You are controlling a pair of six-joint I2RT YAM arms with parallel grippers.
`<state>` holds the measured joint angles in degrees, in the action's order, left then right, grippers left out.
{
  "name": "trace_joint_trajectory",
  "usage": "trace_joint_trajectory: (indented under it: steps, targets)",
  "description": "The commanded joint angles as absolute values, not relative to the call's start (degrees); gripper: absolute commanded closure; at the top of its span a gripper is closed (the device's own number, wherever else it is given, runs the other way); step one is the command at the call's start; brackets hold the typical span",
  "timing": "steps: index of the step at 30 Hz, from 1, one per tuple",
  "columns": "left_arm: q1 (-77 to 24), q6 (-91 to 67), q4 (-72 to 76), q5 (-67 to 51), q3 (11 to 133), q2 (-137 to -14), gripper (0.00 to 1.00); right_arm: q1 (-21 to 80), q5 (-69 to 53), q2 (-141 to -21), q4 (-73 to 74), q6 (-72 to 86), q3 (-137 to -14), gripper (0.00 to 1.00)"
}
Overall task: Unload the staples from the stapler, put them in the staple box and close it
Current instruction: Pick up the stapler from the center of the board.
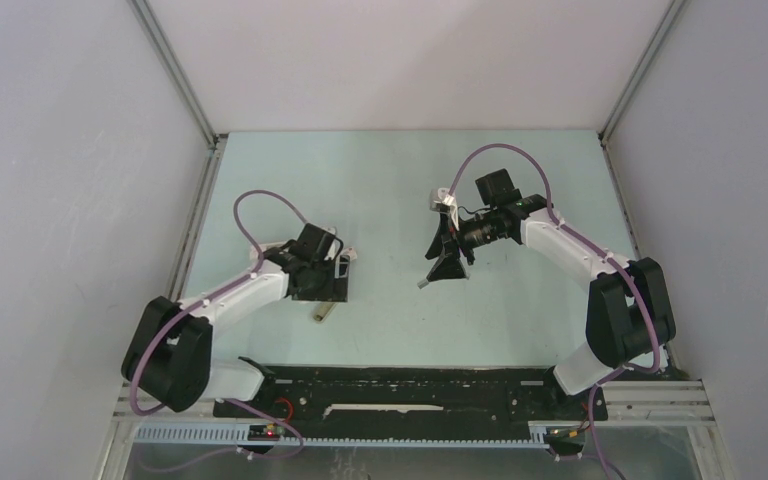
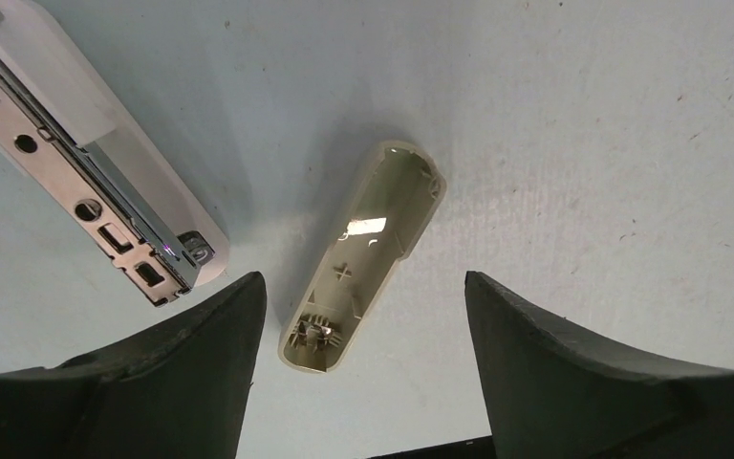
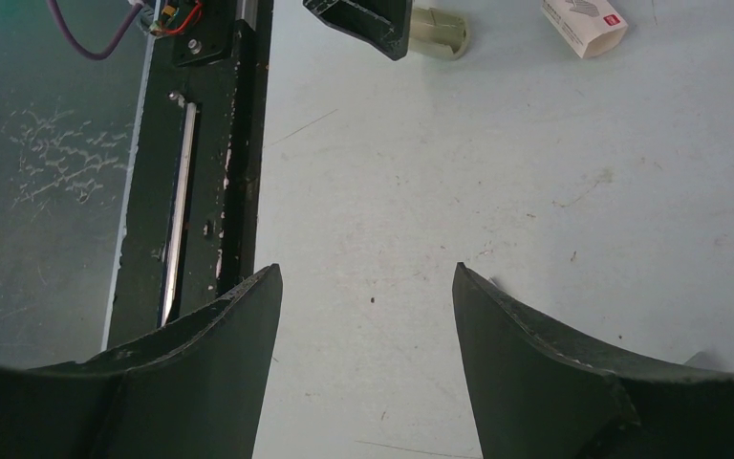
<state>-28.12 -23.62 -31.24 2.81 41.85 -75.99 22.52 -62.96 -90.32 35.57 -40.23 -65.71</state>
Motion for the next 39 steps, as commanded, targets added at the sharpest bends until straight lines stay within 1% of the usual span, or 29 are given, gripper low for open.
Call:
trace_joint_trajectory:
  steps: [1,9,14,19,22,26,30,35,39]
  targets:
    - [-28.48,-21.52,-32.20,2.41,45.64,-76.61,0.19,22.59,-64.34,-90.45,36.13,-41.23,-65.59,0.25]
    - [-28.48,-21.09,-34.31,2.68,46.40,-77.69,0.21,22.56,-64.38,-90.45,36.30,-41.56,-65.64,0.25]
    - [-28.84,-20.82,-34.54,1.41,46.41,-78.57,0.25,22.55,-64.47,-90.53,36.38,-41.66,-65.65,0.25]
    - [-29.71,-21.10,-33.84,2.07,45.78,-80.76,0.27,22.53,-64.59,-90.61,36.41,-41.74,-65.57,0.25]
    - [-29.71,-21.32,-33.09,2.77,45.77,-82.57,0.30,22.54,-64.54,-90.60,36.38,-41.74,-65.58,0.25]
    - [-29.71,-21.26,-32.53,2.52,45.94,-85.03,0.42,22.53,-64.52,-90.51,36.46,-41.75,-65.57,0.25]
    - [-29.79,-21.47,-32.31,1.28,45.73,-85.57,0.61,22.44,-64.42,-90.49,36.47,-41.66,-65.64,0.25]
    - [-29.88,-22.83,-31.27,-1.99,45.31,-82.18,0.83,22.35,-65.32,-90.32,35.74,-40.23,-65.60,0.25]
    - [-29.93,-25.37,-26.84,-8.94,44.37,-77.07,0.87,22.22,-68.92,-90.14,32.41,-34.07,-65.64,0.26]
